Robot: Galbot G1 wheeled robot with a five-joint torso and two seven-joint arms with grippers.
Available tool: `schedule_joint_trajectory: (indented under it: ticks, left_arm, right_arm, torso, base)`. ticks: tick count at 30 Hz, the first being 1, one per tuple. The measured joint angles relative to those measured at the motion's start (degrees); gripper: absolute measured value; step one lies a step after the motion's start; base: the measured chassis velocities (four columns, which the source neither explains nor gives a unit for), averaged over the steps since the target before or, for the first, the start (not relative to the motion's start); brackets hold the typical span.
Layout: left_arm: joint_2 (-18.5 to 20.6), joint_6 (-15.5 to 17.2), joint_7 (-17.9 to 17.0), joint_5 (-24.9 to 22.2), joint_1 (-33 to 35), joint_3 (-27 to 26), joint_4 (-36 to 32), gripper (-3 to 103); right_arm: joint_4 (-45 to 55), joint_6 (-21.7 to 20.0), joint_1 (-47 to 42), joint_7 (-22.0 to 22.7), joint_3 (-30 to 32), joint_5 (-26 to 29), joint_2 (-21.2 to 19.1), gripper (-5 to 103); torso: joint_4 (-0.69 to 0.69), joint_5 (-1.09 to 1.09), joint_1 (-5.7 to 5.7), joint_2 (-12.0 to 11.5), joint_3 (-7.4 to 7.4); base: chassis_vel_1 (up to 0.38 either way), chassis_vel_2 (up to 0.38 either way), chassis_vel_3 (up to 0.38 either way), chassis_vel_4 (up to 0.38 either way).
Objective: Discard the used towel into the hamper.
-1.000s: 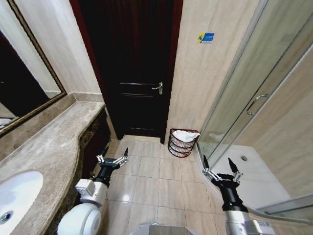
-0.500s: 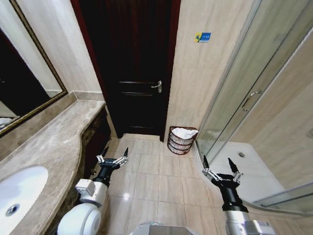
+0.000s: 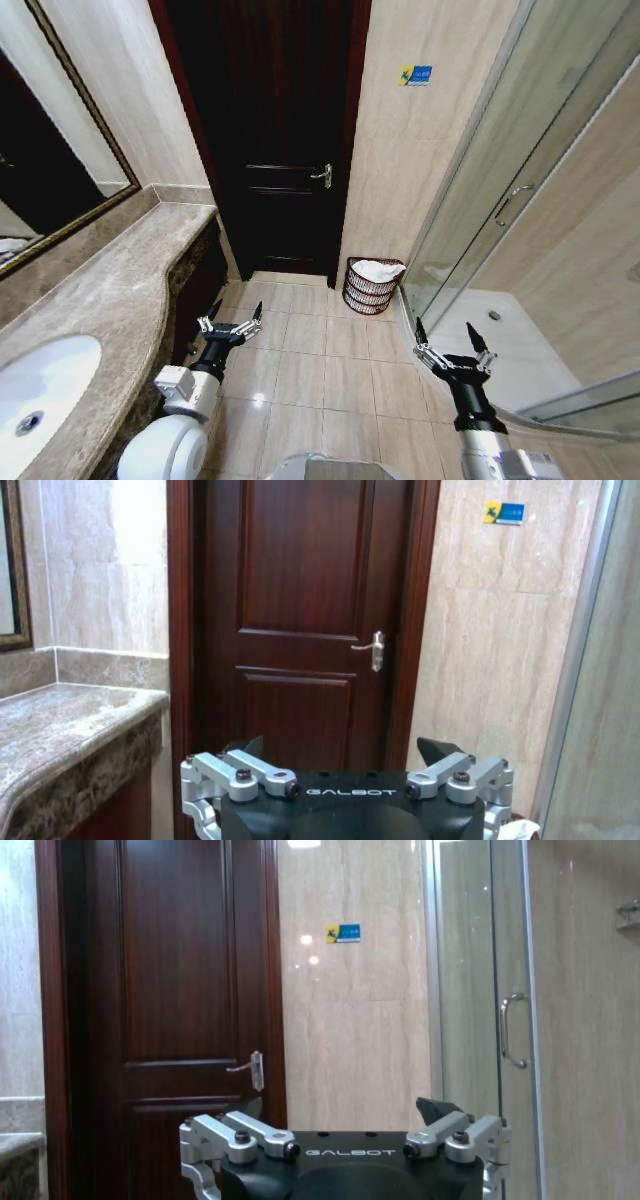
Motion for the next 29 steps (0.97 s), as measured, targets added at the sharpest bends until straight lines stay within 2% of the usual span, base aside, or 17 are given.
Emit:
schedule_joint_trajectory:
  ticks: [29]
  left_arm:
    - [0.0,0.0,0.0,0.0,0.0,0.0,0.0,100]
  right_arm:
    - [0.0,0.0,0.0,0.0,0.0,0.0,0.0,100]
  torso:
    - [0.00,0.00,0.01,0.0,0.01]
  base:
    - [0.000,0.000,0.000,0.000]
